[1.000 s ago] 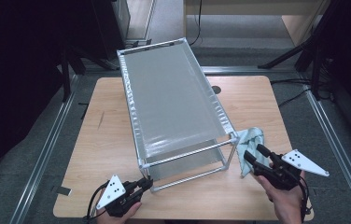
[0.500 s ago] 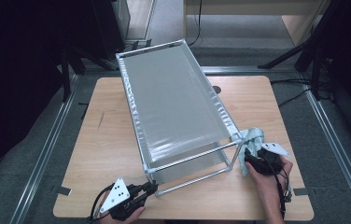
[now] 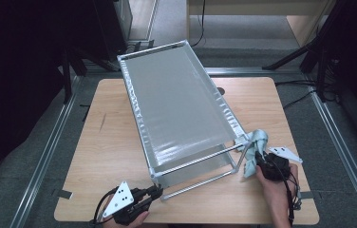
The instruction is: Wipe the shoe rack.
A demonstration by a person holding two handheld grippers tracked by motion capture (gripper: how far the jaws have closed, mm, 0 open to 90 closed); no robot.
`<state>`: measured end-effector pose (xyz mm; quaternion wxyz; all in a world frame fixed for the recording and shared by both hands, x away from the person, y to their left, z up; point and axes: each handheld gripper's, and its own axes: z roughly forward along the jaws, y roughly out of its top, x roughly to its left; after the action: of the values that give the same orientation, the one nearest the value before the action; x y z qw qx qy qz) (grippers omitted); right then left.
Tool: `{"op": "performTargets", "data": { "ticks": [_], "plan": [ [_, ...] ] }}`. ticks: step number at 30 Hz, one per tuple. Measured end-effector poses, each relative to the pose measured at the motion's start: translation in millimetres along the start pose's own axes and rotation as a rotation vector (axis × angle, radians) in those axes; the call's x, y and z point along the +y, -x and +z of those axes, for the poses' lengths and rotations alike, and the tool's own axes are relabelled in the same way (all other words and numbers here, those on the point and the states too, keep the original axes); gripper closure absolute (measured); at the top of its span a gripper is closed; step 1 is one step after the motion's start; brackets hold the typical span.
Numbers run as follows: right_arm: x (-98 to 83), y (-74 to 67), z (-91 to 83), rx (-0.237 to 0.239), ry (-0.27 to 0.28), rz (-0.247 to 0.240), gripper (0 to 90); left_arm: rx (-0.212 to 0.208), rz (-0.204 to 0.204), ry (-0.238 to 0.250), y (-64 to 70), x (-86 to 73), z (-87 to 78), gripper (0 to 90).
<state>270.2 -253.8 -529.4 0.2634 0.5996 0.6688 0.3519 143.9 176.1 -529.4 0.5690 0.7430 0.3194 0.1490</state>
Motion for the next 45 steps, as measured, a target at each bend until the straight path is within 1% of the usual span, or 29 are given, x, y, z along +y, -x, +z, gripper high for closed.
{"op": "performTargets", "data": {
  "ticks": [1, 2, 6, 7, 8, 9, 10, 11, 12, 13, 14, 15, 16, 17, 18, 19, 20, 21, 24, 27, 29, 32, 34, 35, 37, 40, 41, 44, 45],
  "plan": [
    [6.8, -3.9, -10.2, 0.018, 0.039, 0.011, 77.0, 0.001, 0.000, 0.001, 0.2, 0.1, 0.6, 81.0],
    [11.3, -6.3, -17.2, 0.031, 0.064, 0.011, 77.0, 0.001, -0.003, 0.000, 0.7, 0.2, 1.4, 81.0],
    [37.9, -20.0, -60.9, 0.086, 0.224, 0.004, 77.0, 0.001, -0.002, -0.002, 2.7, 1.3, 4.3, 81.1],
    [46.0, -25.5, -75.8, 0.101, 0.283, 0.004, 77.0, -0.002, -0.001, -0.004, 3.2, 1.4, 4.9, 81.2],
    [50.6, -28.9, -84.4, 0.114, 0.321, 0.001, 76.9, -0.009, -0.006, -0.003, 4.1, 1.7, 6.0, 81.2],
    [57.8, -35.2, -97.8, 0.144, 0.380, -0.002, 76.9, -0.014, -0.004, -0.002, 4.7, 1.8, 6.9, 81.2],
    [62.4, -40.8, -106.9, 0.168, 0.426, -0.011, 76.8, -0.017, 0.001, -0.005, 5.3, 2.1, 7.4, 81.2],
    [65.2, -45.6, -112.7, 0.184, 0.453, -0.022, 76.8, -0.021, 0.005, -0.010, 6.0, 2.9, 8.0, 81.3],
    [68.7, -55.0, -120.2, 0.211, 0.487, -0.048, 76.8, -0.020, 0.004, -0.011, 6.4, 3.2, 8.5, 81.3],
    [71.0, -62.6, -124.1, 0.231, 0.501, -0.072, 76.7, -0.021, 0.006, -0.013, 6.6, 3.3, 8.8, 81.4],
    [72.4, -67.9, -125.8, 0.246, 0.507, -0.092, 76.8, -0.021, 0.009, -0.014, 6.7, 3.5, 9.7, 81.4],
    [74.6, -74.6, -125.9, 0.271, 0.494, -0.114, 76.7, -0.023, 0.012, -0.015, 6.8, 3.9, 10.9, 81.4],
    [77.1, -80.5, -122.9, 0.278, 0.453, -0.139, 76.6, -0.027, 0.018, -0.015, 6.7, 4.5, 12.6, 81.5],
    [78.6, -85.5, -116.2, 0.257, 0.425, -0.158, 76.6, -0.028, 0.020, -0.017, 6.6, 5.0, 13.7, 81.6],
    [78.6, -86.8, -111.3, 0.252, 0.411, -0.156, 76.6, -0.034, 0.022, -0.019, 6.4, 6.0, 15.6, 81.6],
    [78.8, -86.6, -101.4, 0.276, 0.358, -0.138, 76.5, -0.034, 0.028, -0.024, 6.5, 7.0, 16.6, 81.6],
    [78.2, -85.4, -96.6, 0.299, 0.350, -0.112, 76.5, -0.033, 0.031, -0.029, 6.6, 8.0, 17.8, 81.8],
    [78.8, -83.7, -95.8, 0.306, 0.352, -0.099, 76.6, -0.034, 0.027, -0.028, 6.6, 8.3, 18.8, 81.7],
    [80.0, -84.5, -96.3, 0.334, 0.332, -0.102, 76.8, -0.041, 0.020, -0.029, 7.0, 10.2, 24.9, 81.6],
    [76.9, -94.8, -99.9, 0.347, 0.323, -0.124, 76.8, -0.049, 0.018, -0.026, 11.4, 12.4, 34.0, 81.5],
    [73.6, -105.0, -103.7, 0.388, 0.309, -0.151, 76.8, -0.063, 0.015, -0.025, 16.1, 13.4, 39.7, 81.4],
    [68.8, -121.0, -110.1, 0.440, 0.286, -0.197, 76.6, -0.086, 0.030, -0.039, 22.9, 15.5, 44.1, 81.5],
    [64.7, -132.9, -112.4, 0.478, 0.284, -0.222, 76.3, -0.081, 0.021, -0.029, 24.6, 14.0, 44.9, 81.3],
    [62.8, -139.8, -113.5, 0.479, 0.282, -0.247, 75.7, -0.080, 0.020, -0.024, 24.8, 13.4, 44.7, 81.4],
    [61.9, -144.1, -114.2, 0.437, 0.300, -0.275, 75.5, -0.075, 0.025, -0.021, 25.1, 12.3, 43.3, 81.3],
    [65.3, -131.9, -107.9, 0.406, 0.299, -0.243, 75.5, -0.074, 0.023, -0.016, 23.7, 10.9, 40.3, 81.4],
    [66.6, -125.0, -105.6, 0.388, 0.301, -0.230, 75.5, -0.069, 0.026, -0.018, 23.7, 10.7, 39.1, 81.4],
    [72.7, -100.1, -99.7, 0.298, 0.318, -0.197, 75.7, -0.054, 0.029, -0.023, 25.3, 10.6, 36.1, 81.6],
    [75.0, -91.2, -98.2, 0.256, 0.326, -0.191, 75.7, -0.052, 0.028, -0.024, 25.4, 10.5, 35.5, 81.6]
  ]
}}
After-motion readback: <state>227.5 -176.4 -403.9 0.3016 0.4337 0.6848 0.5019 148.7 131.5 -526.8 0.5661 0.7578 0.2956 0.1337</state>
